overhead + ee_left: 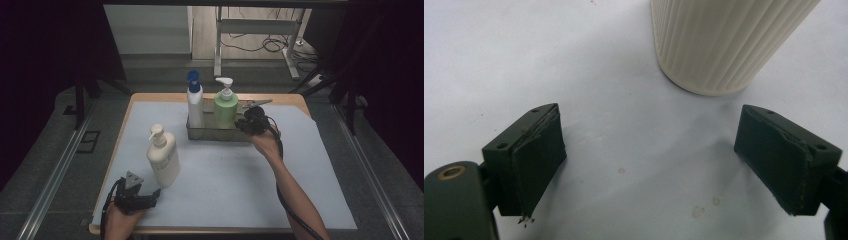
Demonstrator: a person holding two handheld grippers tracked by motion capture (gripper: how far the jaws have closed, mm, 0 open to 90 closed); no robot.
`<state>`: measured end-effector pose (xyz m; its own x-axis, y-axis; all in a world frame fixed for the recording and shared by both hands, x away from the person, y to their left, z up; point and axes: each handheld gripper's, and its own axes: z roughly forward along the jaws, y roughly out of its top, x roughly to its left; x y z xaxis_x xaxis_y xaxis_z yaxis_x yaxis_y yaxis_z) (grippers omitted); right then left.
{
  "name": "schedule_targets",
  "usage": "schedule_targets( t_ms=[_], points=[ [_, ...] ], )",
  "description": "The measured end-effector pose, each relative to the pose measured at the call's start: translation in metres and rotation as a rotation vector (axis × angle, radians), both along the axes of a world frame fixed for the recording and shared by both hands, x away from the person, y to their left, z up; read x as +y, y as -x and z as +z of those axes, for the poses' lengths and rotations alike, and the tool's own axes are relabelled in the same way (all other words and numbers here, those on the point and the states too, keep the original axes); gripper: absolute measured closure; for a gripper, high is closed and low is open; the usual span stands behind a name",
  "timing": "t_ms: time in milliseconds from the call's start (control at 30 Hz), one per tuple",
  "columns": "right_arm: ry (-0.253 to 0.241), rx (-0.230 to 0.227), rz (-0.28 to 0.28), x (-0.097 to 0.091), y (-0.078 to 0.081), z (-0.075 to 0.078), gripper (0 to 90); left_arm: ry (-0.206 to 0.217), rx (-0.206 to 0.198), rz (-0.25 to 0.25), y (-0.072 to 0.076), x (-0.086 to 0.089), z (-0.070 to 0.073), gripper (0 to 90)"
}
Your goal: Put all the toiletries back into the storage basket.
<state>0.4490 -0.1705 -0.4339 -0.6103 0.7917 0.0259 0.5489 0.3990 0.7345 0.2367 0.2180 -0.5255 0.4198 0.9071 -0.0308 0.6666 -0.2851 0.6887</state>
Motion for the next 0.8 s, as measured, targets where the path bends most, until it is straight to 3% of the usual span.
schedule_targets(
  t_ms=[133, 333, 800],
  points=[
    [0.017, -0.002, -0.036, -0.001, -0.005, -0.003, 89.5, -0.001, 0.0, 0.0, 0.0, 0.0, 0.0, 12.3],
    [0.019, 0.011, -0.087, -0.002, -0.015, -0.01, 90.0, -0.001, 0.0, -0.001, 0.0, 0.0, 0.0, 12.2],
    [0.007, 0.026, -0.129, 0.008, -0.031, -0.019, 89.5, 0.0, 0.0, 0.0, 0.0, 0.0, 0.0, 12.2]
  ],
)
